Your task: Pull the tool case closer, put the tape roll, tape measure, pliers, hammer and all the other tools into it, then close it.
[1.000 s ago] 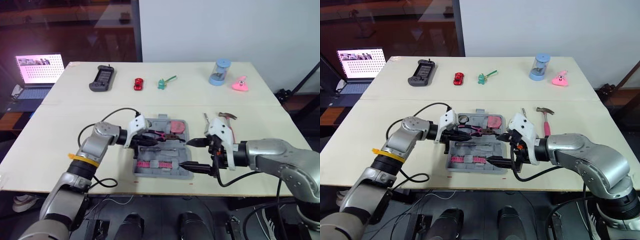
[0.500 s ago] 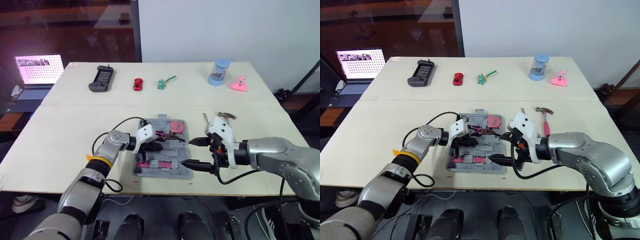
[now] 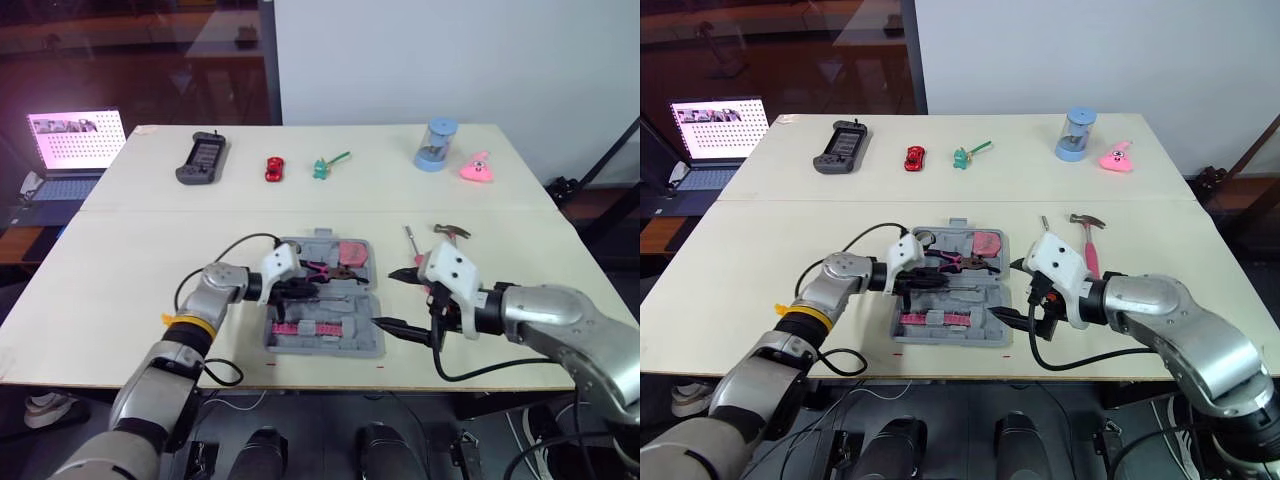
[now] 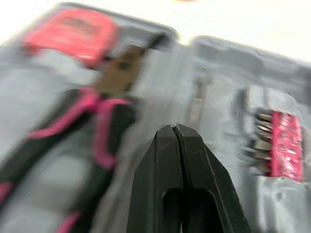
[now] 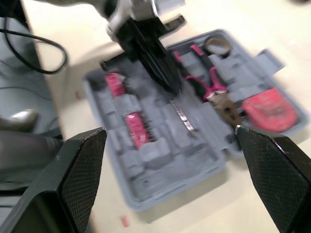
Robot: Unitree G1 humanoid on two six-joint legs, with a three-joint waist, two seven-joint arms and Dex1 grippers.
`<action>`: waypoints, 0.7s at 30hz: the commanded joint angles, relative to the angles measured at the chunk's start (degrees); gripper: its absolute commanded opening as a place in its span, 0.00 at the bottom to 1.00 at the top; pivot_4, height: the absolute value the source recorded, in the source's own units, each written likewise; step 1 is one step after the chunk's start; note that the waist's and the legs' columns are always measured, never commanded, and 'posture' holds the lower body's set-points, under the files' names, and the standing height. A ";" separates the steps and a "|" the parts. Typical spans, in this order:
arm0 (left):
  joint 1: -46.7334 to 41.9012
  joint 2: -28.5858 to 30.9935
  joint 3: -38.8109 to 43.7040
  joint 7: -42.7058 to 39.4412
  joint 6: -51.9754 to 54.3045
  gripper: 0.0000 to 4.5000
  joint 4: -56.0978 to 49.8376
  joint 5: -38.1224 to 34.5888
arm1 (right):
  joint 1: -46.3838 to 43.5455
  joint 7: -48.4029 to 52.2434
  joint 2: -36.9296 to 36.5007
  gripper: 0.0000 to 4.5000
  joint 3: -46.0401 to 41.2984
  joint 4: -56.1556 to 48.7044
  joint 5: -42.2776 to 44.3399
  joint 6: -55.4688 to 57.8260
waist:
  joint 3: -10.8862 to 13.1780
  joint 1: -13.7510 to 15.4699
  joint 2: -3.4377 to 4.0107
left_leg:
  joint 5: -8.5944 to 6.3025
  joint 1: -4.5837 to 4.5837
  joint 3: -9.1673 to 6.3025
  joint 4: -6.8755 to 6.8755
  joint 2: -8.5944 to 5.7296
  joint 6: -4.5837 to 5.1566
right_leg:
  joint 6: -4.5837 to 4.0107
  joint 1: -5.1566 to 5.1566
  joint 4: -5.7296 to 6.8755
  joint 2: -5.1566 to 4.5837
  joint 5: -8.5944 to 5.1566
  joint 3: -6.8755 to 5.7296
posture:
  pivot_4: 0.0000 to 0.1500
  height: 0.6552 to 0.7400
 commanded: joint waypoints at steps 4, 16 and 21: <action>7.49 10.40 8.63 -0.80 4.37 0.12 -13.55 -5.97 | 7.32 3.04 1.56 1.00 -8.53 2.99 0.63 -7.10 | -0.01 -0.10 0.03 | 0.00 0.05 0.01 -0.05 0.01 0.00 | 0.00 0.02 -0.02 0.00 0.00 0.01 | 1.00 0.41; 26.19 22.07 22.24 1.13 10.90 0.99 -25.76 -14.60 | 21.03 13.11 2.10 1.00 -24.26 13.24 1.94 -17.74 | 0.00 0.41 0.04 | 0.00 0.06 0.00 -0.04 0.01 0.00 | -0.01 0.10 -0.05 -0.01 0.00 0.01 | 1.00 0.41; 32.57 26.76 28.04 0.60 8.93 0.99 -23.11 -15.45 | 26.54 17.77 0.65 1.00 -30.94 20.57 -0.42 -22.38 | -0.01 -0.04 0.07 | -0.02 0.17 0.06 -0.17 0.03 0.03 | -0.03 0.11 -0.05 -0.01 -0.01 0.04 | 1.00 0.41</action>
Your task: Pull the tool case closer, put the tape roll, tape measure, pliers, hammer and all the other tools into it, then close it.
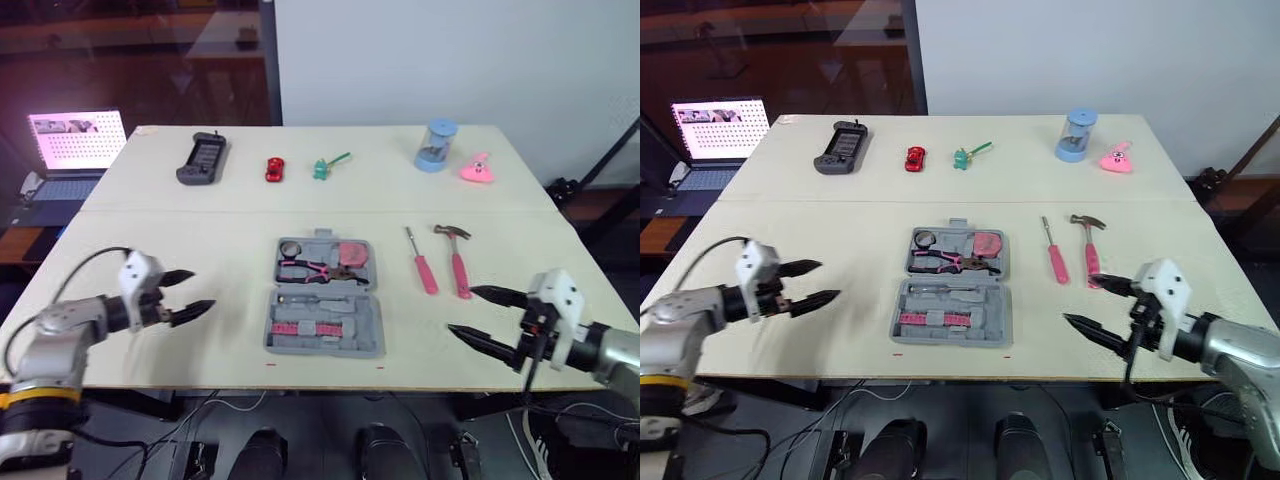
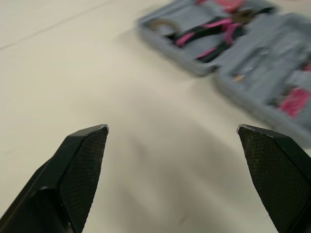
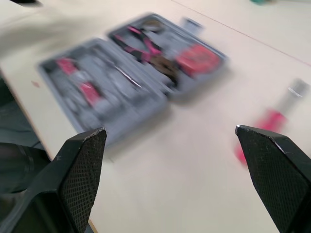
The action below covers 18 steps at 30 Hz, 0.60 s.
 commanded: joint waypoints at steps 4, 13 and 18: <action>3.71 5.02 7.63 -0.99 -2.53 0.99 5.16 -2.51 | 4.43 6.10 -2.72 1.00 -7.98 9.02 -2.60 -6.41 | -0.01 0.25 0.03 | 0.00 0.04 0.04 0.01 0.00 0.00 | -0.01 0.04 0.00 0.00 0.00 0.02 | 1.00 0.41; 1.90 4.26 6.58 -1.43 -3.09 0.99 5.09 -2.72 | 4.36 6.55 -2.52 1.00 -7.75 10.02 -2.89 -7.45 | -0.01 0.31 0.03 | 0.00 0.05 0.04 0.01 0.00 0.00 | -0.01 0.06 -0.01 -0.01 0.00 0.01 | 1.00 0.41; -0.74 4.13 3.90 -2.66 -2.56 0.99 3.78 -2.07 | 5.04 4.62 -1.48 1.00 -7.50 5.09 -1.53 -5.13 | -0.01 0.32 0.04 | 0.00 0.04 0.04 0.01 0.00 -0.01 | -0.01 0.06 -0.01 -0.01 0.00 0.02 | 1.00 0.41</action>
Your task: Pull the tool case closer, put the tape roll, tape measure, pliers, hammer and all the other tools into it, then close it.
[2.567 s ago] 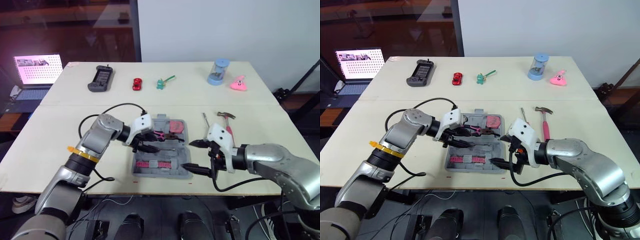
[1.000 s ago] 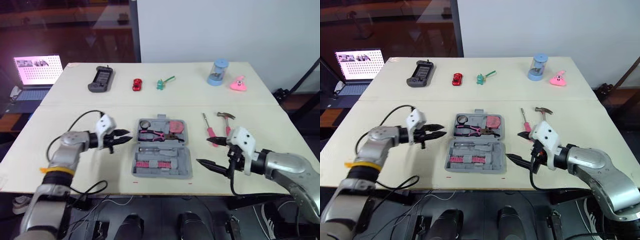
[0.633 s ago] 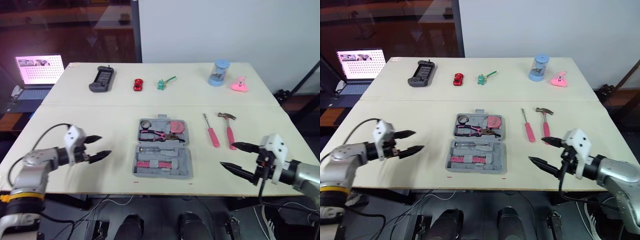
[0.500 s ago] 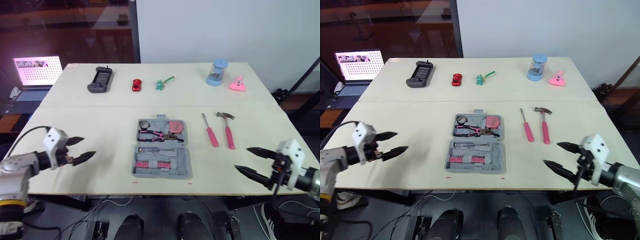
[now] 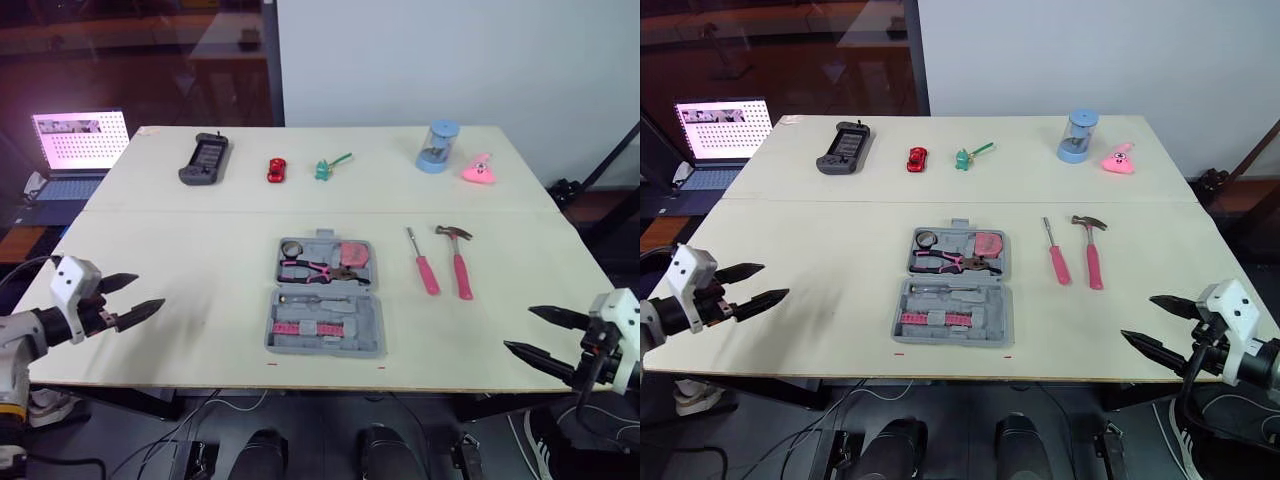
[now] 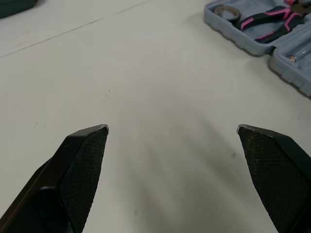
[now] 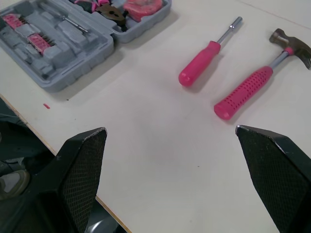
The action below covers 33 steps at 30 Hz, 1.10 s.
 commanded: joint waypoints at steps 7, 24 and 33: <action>-6.98 1.20 -9.01 -7.14 6.86 0.99 -8.87 -0.78 | 1.29 -5.09 1.03 1.00 0.08 -17.82 7.75 10.47 | 0.00 0.03 0.00 | 0.00 -0.02 -0.01 0.01 0.00 0.00 | 0.00 0.00 0.01 0.00 0.00 0.00 | 1.00 0.41; -26.87 -6.13 -26.32 -12.88 11.42 0.99 -15.08 2.45 | -3.44 -27.32 7.95 1.00 11.30 -40.24 14.60 22.66 | 0.01 -0.04 -0.03 | 0.00 -0.08 -0.04 0.06 -0.01 0.00 | 0.01 -0.02 0.00 0.02 0.00 -0.02 | 1.00 0.41; -35.14 -14.97 -35.01 -9.56 -4.47 0.11 3.62 15.15 | -15.12 -37.49 8.83 1.00 20.73 -39.40 21.64 33.41 | 0.01 -0.04 -0.04 | 0.00 -0.09 -0.03 0.09 -0.02 0.01 | 0.01 -0.02 0.00 0.03 0.00 -0.02 | 1.00 0.41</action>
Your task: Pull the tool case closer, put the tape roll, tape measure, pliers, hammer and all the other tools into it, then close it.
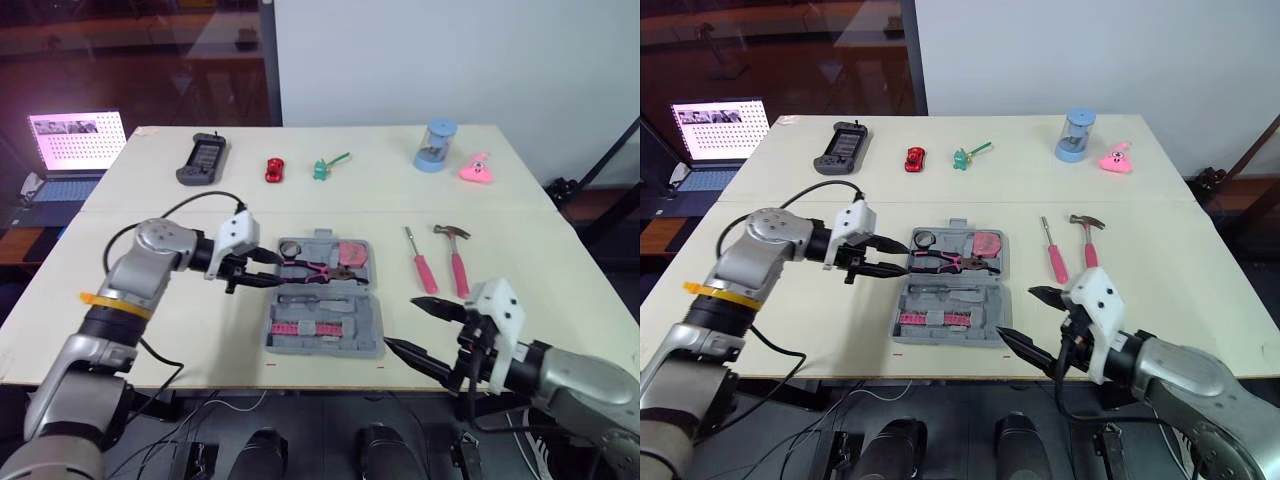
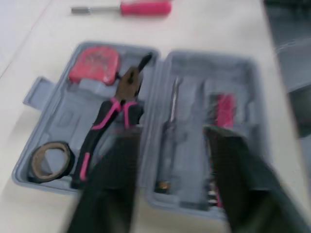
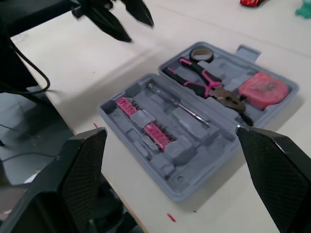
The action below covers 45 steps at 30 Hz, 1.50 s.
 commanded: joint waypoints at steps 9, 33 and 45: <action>-7.62 -10.90 -4.63 2.54 -12.89 0.01 18.70 8.84 | -9.73 -4.24 -0.09 1.00 8.40 3.74 -1.70 4.60 | 0.01 -0.02 -0.02 | -0.03 -0.09 -0.01 0.03 -0.02 0.06 | 0.02 -0.06 -0.03 -0.01 0.00 -0.01 | 1.00 0.41; -5.86 -15.46 -6.75 6.90 -18.18 0.01 27.88 16.19 | -12.98 -1.25 -1.56 1.00 9.21 6.23 -4.16 5.64 | 0.00 0.05 -0.03 | -0.04 -0.08 -0.02 0.06 -0.02 0.07 | 0.03 -0.07 0.01 -0.01 0.00 -0.01 | 1.00 0.41; -6.08 -15.88 -0.84 3.15 -13.62 0.01 23.77 9.38 | -11.81 0.39 -2.18 1.00 7.22 6.54 -4.42 4.55 | -0.02 0.04 -0.04 | -0.04 -0.06 -0.02 0.08 -0.02 0.07 | 0.03 -0.03 0.01 -0.01 0.00 -0.01 | 1.00 0.41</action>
